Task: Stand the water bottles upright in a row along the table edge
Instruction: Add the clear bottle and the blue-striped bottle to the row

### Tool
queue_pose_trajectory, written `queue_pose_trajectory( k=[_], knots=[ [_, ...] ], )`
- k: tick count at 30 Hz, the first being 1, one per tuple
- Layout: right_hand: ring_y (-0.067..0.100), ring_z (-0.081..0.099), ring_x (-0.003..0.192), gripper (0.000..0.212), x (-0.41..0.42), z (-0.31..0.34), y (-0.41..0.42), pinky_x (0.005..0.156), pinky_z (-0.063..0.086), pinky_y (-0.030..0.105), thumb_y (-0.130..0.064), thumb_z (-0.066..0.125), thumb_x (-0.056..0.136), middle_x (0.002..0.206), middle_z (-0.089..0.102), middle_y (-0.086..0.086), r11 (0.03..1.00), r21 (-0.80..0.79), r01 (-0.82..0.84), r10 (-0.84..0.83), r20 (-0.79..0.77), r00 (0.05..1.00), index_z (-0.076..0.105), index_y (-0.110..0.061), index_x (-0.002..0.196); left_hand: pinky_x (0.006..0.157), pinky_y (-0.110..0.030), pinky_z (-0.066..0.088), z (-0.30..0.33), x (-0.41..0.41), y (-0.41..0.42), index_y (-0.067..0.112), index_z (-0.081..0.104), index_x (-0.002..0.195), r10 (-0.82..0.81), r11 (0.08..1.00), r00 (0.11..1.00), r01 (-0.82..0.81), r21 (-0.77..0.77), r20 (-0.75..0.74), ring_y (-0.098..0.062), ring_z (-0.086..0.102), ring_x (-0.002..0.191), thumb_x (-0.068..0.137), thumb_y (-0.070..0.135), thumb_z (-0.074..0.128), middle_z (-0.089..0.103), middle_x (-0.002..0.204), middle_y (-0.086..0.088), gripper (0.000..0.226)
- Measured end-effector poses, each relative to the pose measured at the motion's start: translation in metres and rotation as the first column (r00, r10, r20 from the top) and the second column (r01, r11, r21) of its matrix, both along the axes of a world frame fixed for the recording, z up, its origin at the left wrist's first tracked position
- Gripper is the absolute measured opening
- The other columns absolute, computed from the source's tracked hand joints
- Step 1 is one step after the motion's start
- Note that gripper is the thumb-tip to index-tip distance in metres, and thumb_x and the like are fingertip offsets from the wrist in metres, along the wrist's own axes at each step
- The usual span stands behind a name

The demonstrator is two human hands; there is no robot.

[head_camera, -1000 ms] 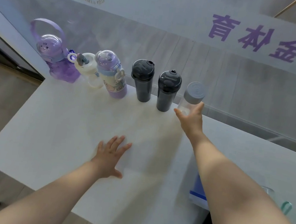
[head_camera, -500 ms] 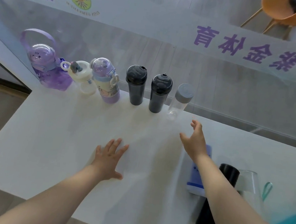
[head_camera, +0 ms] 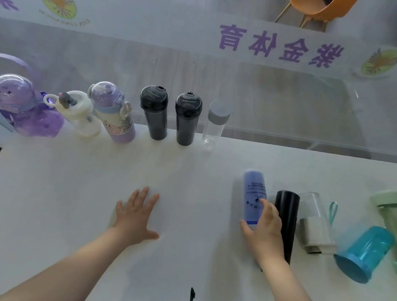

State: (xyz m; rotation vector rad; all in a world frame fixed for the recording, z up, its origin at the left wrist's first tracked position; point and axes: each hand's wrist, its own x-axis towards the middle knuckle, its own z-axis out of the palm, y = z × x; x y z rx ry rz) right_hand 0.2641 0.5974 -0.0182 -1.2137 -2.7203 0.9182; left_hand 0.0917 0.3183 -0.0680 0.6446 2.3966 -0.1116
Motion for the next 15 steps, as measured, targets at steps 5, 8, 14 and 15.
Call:
queue_pose_trajectory(
  k=[5, 8, 14, 15],
  knots=[
    [0.025, 0.048, 0.121, 0.091, 0.009, -0.006, -0.016, 0.076, 0.050, 0.035, -0.038, 0.075, 0.076, 0.144, 0.030, 0.004, 0.994, -0.055, 0.092, -0.092, 0.004, 0.996, 0.015, -0.027, 0.144, 0.117, -0.060, 0.010, 0.001, 0.000, -0.001, 0.036, -0.014, 0.152, -0.015, 1.000, 1.000, 0.015, 0.002, -0.003, -0.024, -0.015, 0.150, 0.073, 0.069, 0.065, -0.025, 0.161, 0.001, 0.116],
    [0.027, 0.051, 0.118, 0.095, 0.009, -0.010, -0.025, 0.074, 0.052, 0.037, -0.042, 0.075, 0.075, 0.145, 0.029, 0.006, 0.987, -0.086, 0.138, -0.138, -0.002, 0.990, 0.010, -0.035, 0.144, 0.117, -0.060, 0.009, 0.001, 0.000, -0.001, 0.036, -0.014, 0.152, -0.018, 1.000, 1.000, 0.018, -0.005, -0.007, -0.024, -0.015, 0.150, 0.073, 0.070, 0.064, -0.025, 0.161, 0.001, 0.116],
    [0.028, 0.047, 0.118, 0.091, 0.008, -0.006, -0.032, 0.085, 0.053, 0.043, -0.035, 0.075, 0.074, 0.141, 0.032, 0.006, 0.979, -0.095, 0.180, -0.185, -0.047, 0.982, 0.017, -0.032, 0.143, 0.117, -0.060, 0.007, 0.001, 0.000, 0.000, 0.036, -0.015, 0.151, -0.008, 1.000, 1.000, 0.008, 0.001, 0.008, -0.024, -0.016, 0.150, 0.072, 0.069, 0.065, -0.026, 0.160, 0.001, 0.117],
    [0.028, 0.046, 0.119, 0.089, 0.008, -0.003, -0.031, 0.086, 0.053, 0.044, -0.035, 0.075, 0.074, 0.140, 0.031, 0.005, 0.979, -0.092, 0.180, -0.186, -0.058, 0.981, 0.018, -0.031, 0.143, 0.117, -0.060, 0.007, 0.001, 0.000, 0.000, 0.036, -0.015, 0.151, -0.007, 1.000, 1.000, 0.007, 0.002, 0.010, -0.024, -0.016, 0.149, 0.072, 0.069, 0.065, -0.026, 0.160, 0.001, 0.117]
  ],
)
